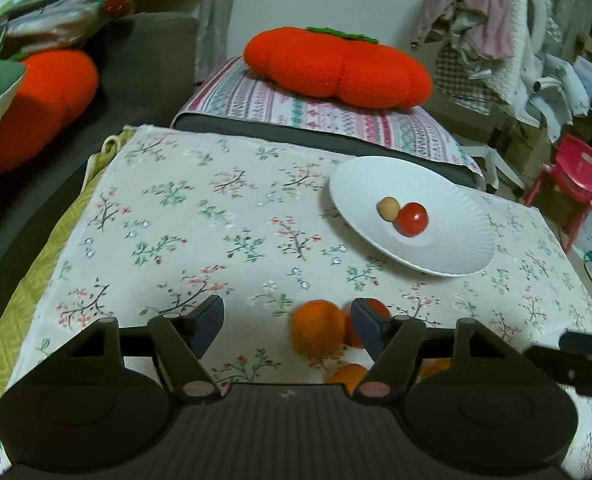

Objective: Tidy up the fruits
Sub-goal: 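Move both tools back toward the remaining fruit cluster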

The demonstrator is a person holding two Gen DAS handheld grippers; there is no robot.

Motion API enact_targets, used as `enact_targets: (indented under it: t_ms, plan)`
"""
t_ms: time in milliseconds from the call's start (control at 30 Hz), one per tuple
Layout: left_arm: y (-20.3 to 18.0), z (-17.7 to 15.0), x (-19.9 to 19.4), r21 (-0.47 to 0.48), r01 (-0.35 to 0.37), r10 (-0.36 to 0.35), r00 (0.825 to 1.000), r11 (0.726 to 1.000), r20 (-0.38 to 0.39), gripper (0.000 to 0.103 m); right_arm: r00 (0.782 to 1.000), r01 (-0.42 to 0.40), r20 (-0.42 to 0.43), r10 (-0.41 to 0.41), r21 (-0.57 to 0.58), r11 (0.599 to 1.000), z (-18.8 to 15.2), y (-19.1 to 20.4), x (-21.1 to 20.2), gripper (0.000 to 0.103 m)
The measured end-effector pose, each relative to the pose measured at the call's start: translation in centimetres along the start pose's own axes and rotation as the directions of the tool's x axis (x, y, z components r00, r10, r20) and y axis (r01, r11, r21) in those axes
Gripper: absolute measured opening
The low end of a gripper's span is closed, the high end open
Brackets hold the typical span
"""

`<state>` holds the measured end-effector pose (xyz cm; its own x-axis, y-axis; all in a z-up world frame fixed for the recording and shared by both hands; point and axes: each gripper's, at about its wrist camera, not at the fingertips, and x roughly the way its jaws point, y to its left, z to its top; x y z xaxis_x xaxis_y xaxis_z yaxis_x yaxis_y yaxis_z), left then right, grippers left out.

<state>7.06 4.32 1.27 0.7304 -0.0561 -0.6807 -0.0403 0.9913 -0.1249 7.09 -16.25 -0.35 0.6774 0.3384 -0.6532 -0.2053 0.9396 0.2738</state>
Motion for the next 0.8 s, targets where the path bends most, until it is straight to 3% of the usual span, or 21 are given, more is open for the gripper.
enact_targets:
  t_ms: [367,533,800]
  plan:
    - [-0.2,-2.3,1.9,-0.049,0.048,-0.055,0.983,0.998,-0.173,0.058,0.99,0.077,-0.112,-0.088,-0.093,0.993,-1.8,0.7,2.7,0.094]
    - [-0.7,-2.7,1.9,-0.019,0.047,-0.049,0.987,0.999,-0.153,0.059,0.984,0.091,-0.143,-0.111,-0.136,0.987,-2.5,1.3,3.5,0.085]
    - [-1.4,-2.8,1.9,0.012,0.061,-0.058,0.987,0.998,-0.149,0.058,0.981,0.07,-0.167,-0.103,-0.193,0.979,-3.3,2.3,4.0,0.081]
